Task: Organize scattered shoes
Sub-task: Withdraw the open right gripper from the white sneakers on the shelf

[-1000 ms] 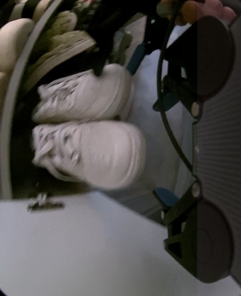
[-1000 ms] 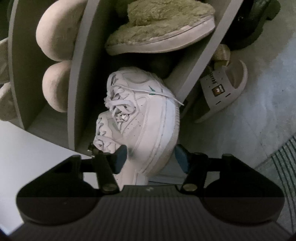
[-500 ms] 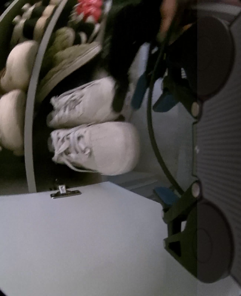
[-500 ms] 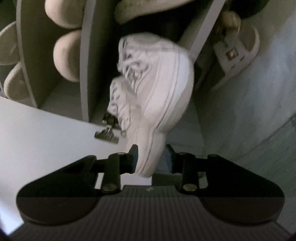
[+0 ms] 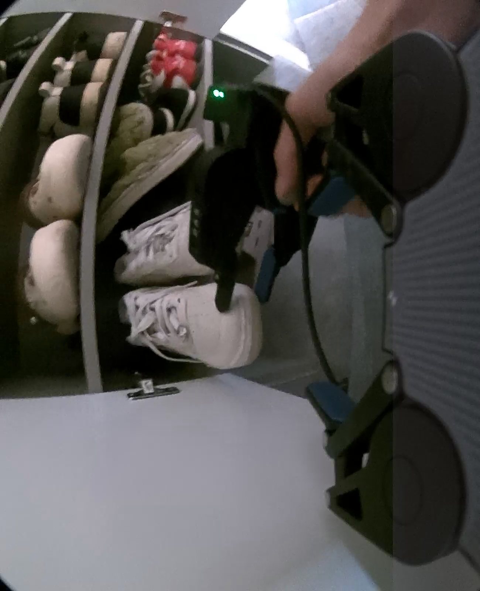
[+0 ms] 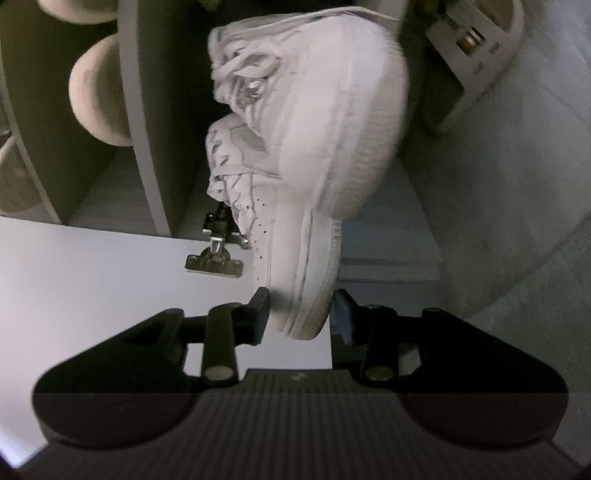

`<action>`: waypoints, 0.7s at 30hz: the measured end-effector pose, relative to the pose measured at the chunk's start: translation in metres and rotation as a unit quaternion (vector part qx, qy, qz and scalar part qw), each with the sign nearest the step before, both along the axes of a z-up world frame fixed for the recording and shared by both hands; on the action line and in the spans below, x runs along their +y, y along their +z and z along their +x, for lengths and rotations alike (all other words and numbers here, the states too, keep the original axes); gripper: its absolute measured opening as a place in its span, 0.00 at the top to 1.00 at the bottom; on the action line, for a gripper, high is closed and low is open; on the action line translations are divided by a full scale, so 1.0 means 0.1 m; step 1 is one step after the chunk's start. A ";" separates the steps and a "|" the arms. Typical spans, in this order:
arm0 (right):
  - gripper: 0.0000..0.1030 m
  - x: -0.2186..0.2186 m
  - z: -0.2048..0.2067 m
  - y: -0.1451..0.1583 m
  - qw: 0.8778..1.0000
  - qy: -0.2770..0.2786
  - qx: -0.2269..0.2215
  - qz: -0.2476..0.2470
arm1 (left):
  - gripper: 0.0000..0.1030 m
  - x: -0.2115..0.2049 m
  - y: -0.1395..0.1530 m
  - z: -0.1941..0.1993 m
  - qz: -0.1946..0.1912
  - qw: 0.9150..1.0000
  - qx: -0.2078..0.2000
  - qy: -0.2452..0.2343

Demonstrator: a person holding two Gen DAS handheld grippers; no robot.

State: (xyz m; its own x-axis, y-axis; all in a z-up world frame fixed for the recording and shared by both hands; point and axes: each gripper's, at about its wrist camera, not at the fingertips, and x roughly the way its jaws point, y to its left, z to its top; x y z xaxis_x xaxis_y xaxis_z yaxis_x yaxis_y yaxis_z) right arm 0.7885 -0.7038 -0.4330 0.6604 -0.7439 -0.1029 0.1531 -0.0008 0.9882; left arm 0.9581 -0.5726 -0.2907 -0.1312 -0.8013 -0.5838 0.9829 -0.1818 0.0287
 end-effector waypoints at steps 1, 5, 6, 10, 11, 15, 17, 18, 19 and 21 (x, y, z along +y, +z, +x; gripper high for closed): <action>0.60 -0.02 0.00 0.00 1.000 -0.007 0.000 -0.001 | 0.03 0.00 0.00 0.03 -0.002 1.000 0.004 0.000; 0.61 -0.20 0.01 -0.02 0.999 -0.049 -0.008 -0.002 | 0.02 0.04 0.06 0.07 -0.015 1.000 0.009 -0.010; 0.61 -0.28 0.07 -0.02 0.999 -0.046 0.005 -0.007 | 0.02 0.05 0.09 0.04 -0.022 1.000 0.006 -0.009; 0.60 -0.40 0.24 0.10 0.998 -0.025 0.050 -0.018 | 0.00 0.04 0.24 -0.06 -0.045 0.998 0.007 -0.030; 0.59 -0.33 0.24 0.14 0.997 -0.027 0.065 -0.034 | 0.00 0.05 0.27 -0.07 -0.048 0.998 0.008 -0.035; 0.38 0.03 0.09 0.16 0.994 -0.045 0.062 -0.072 | 0.00 0.08 0.33 -0.10 -0.068 0.996 0.020 -0.046; 0.15 0.35 -0.02 0.09 0.993 -0.074 0.044 -0.074 | 0.00 0.03 0.32 -0.11 -0.068 0.996 0.034 -0.053; 0.15 0.54 -0.07 0.03 0.992 -0.092 0.035 -0.073 | 0.00 0.01 0.32 -0.13 -0.065 0.996 0.037 -0.053; 0.15 0.61 -0.10 0.00 0.992 -0.103 0.038 -0.069 | 0.00 -0.01 0.32 -0.15 -0.062 0.996 0.040 -0.055; 0.15 0.74 -0.20 -0.04 0.987 -0.143 0.057 -0.045 | 0.00 -0.01 0.32 -0.17 -0.062 0.995 0.046 -0.057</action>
